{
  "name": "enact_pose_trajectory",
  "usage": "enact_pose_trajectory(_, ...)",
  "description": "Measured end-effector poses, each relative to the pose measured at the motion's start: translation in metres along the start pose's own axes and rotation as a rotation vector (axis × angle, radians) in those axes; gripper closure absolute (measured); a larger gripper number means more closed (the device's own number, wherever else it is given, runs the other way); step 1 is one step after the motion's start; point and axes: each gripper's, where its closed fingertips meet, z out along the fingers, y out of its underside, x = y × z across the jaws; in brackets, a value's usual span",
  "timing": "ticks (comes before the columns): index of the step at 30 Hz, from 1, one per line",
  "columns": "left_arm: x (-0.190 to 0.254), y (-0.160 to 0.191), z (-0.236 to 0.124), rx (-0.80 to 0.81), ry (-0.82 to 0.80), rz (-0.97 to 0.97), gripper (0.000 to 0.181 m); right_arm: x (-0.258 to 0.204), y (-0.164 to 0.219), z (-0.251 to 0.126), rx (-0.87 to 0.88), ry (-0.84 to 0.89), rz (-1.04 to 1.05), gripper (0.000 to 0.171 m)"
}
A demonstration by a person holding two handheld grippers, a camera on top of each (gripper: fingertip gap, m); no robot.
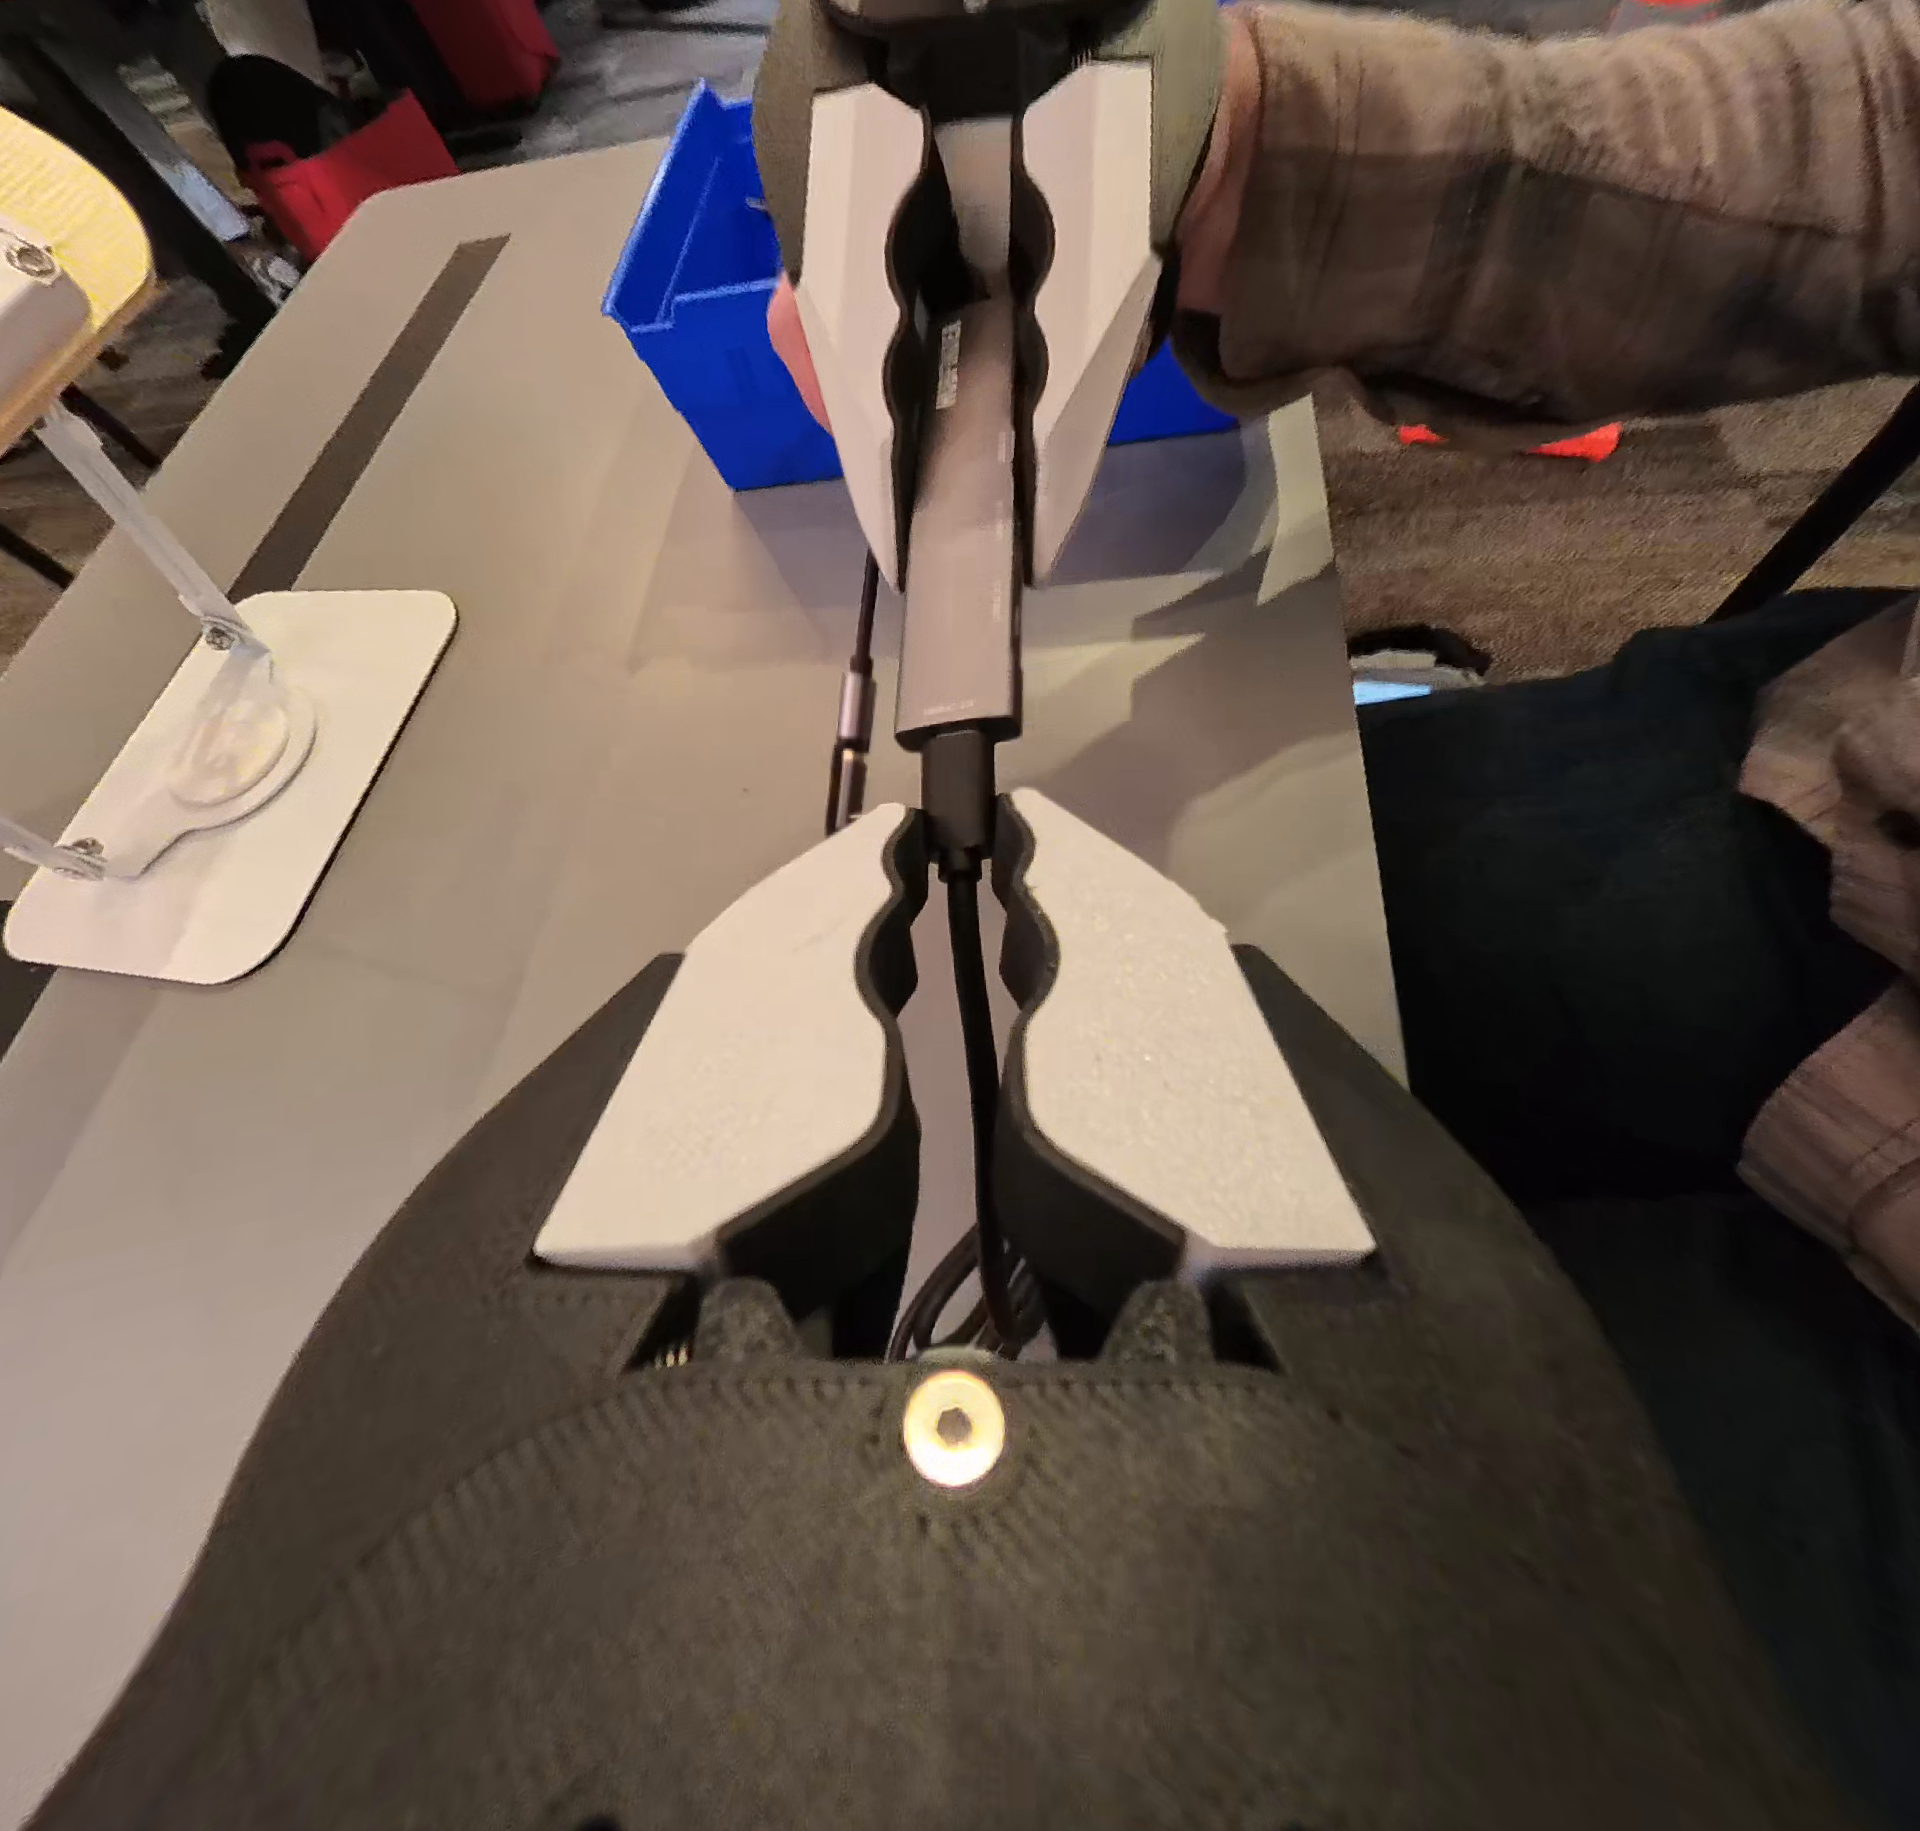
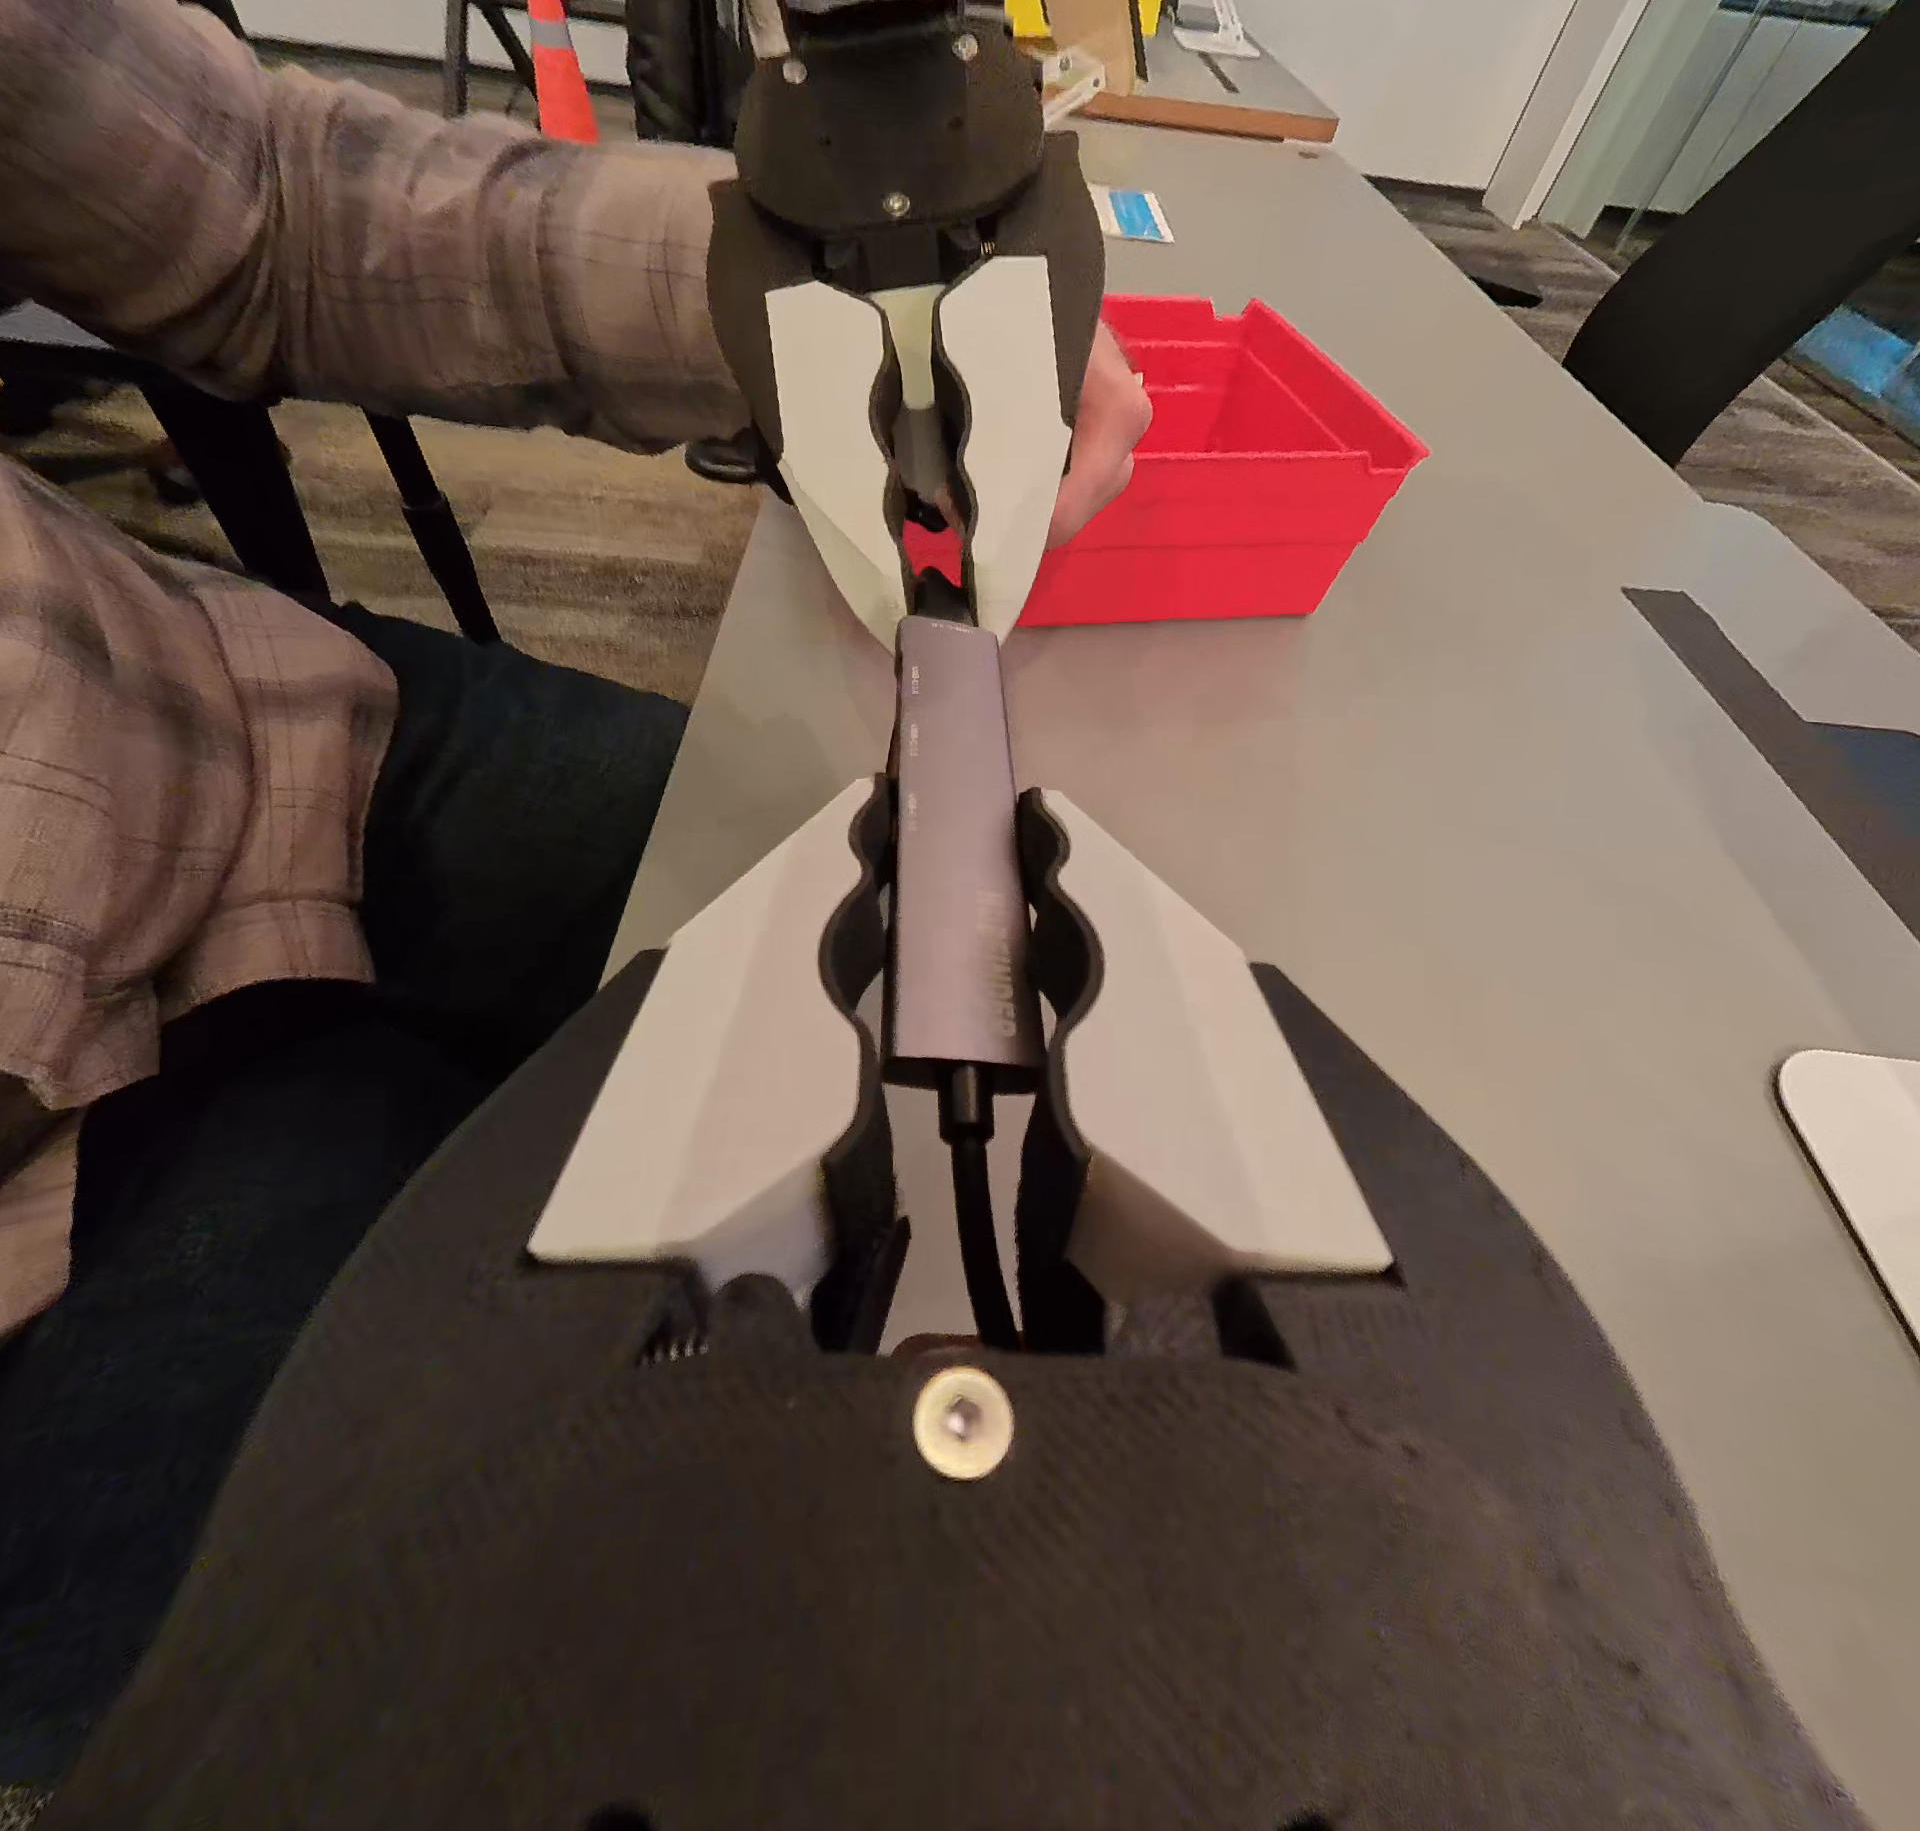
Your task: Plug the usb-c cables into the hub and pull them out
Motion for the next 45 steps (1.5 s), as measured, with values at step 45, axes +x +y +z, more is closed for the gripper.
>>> enact_pose_trajectory(45, -0.057, -0.072, -0.071, 0.378, -0.273, -0.247, 0.162, 0.071, -0.023, -0.095, -0.374, 0.811, -0.316, 0.164)
